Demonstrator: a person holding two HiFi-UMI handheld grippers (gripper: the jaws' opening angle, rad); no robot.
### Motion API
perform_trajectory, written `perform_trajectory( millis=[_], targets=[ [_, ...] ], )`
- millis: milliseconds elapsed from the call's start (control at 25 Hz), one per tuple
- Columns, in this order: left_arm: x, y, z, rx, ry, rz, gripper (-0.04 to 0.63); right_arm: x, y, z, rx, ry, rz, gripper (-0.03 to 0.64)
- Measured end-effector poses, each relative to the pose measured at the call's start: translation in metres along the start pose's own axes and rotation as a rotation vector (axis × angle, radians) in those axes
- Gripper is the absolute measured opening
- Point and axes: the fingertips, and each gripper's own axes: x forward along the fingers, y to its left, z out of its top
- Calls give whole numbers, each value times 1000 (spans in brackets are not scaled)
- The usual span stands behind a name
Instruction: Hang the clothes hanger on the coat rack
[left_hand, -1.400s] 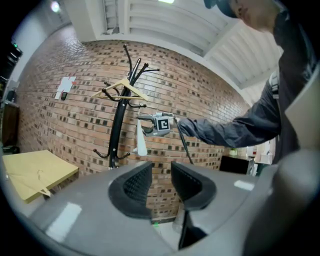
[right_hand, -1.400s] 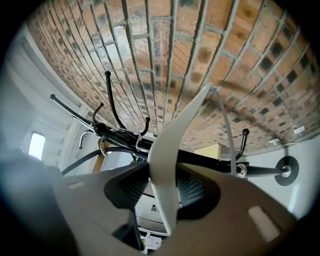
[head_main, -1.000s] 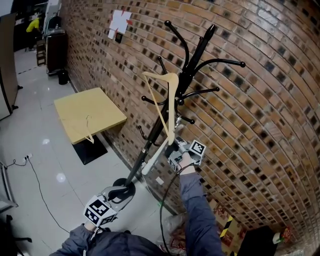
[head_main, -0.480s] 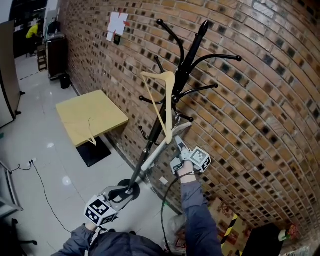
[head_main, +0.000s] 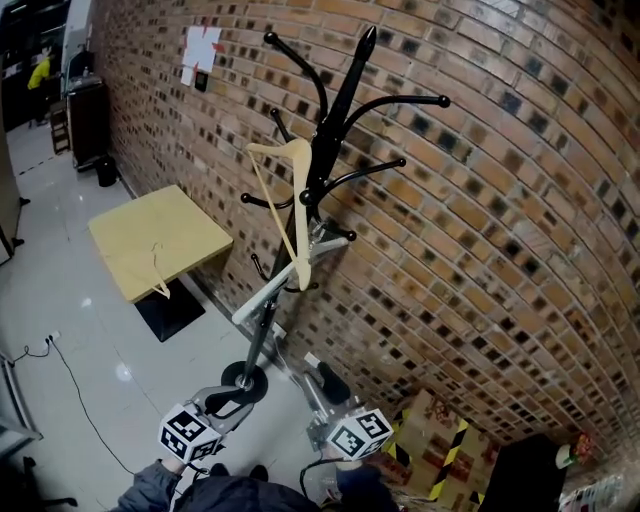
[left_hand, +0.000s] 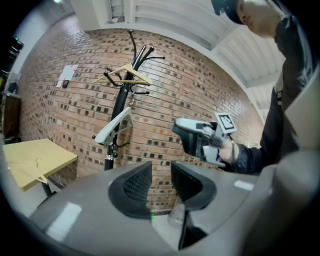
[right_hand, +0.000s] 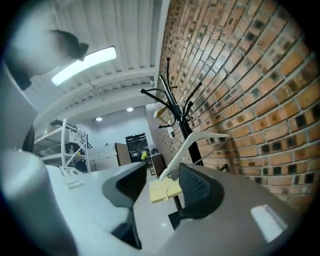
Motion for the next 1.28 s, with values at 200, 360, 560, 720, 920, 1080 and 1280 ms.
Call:
perform_trajectory(
  millis=[200, 360, 560, 720, 920, 1080, 1280],
  targets=[
    [4, -7, -12, -7, 3, -12, 103, -59, 39, -45, -147, 44, -71, 201],
    [5, -18, -34, -20, 60, -37, 103, -86, 46, -74, -177, 98, -122, 196],
    [12, -30, -46, -54, 85, -53, 103, -93, 30, -80, -108, 114, -140, 178],
    [21, -38, -38, -38, 80, -69, 103, -90, 12, -69, -111, 110, -157, 130],
    [22, -50, -27, -7, 67, -70, 103, -88, 6, -69, -115, 133, -144, 118],
    [22, -56, -29, -7, 68, -58, 103, -83, 9, -72, -127, 140, -116, 117],
    [23, -60, -34, -20, 75, -41, 103, -84, 8, -73, -144, 144, -98, 107]
  ],
)
